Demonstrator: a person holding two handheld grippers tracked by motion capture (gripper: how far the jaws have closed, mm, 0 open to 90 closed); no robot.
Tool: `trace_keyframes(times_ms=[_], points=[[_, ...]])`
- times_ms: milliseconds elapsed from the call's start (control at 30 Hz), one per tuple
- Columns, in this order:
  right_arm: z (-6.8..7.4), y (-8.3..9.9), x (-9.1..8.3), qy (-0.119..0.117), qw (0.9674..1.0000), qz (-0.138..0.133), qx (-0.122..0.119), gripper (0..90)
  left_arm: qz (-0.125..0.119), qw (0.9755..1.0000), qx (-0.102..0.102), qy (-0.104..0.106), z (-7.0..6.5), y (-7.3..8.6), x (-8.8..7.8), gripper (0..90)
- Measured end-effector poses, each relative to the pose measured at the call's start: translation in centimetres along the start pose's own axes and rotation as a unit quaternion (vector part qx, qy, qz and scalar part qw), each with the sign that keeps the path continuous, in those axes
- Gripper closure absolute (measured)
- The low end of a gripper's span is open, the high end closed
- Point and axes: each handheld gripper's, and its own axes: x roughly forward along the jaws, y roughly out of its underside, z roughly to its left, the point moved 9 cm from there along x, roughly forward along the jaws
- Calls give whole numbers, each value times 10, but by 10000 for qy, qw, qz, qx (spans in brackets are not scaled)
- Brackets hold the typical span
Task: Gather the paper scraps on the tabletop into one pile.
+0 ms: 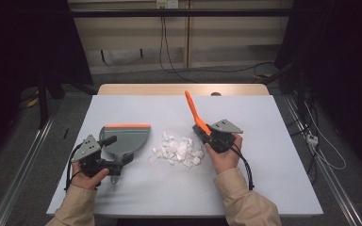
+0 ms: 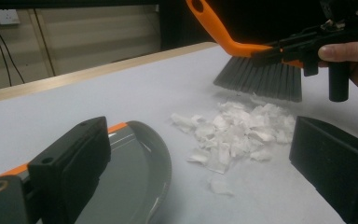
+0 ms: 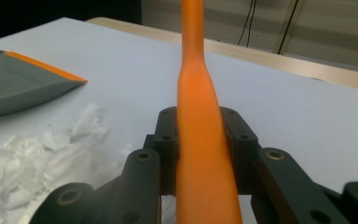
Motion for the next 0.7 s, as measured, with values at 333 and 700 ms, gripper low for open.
trace_keyframes(times_ms=[333,700], points=[[-7,11,-3,30,9996,279,-17,686,5,10000,7,1,0,0,0,49],[-10,10,-13,-75,9942,1068,-53,690,13,10000,28,18,-1,0,1,49]])
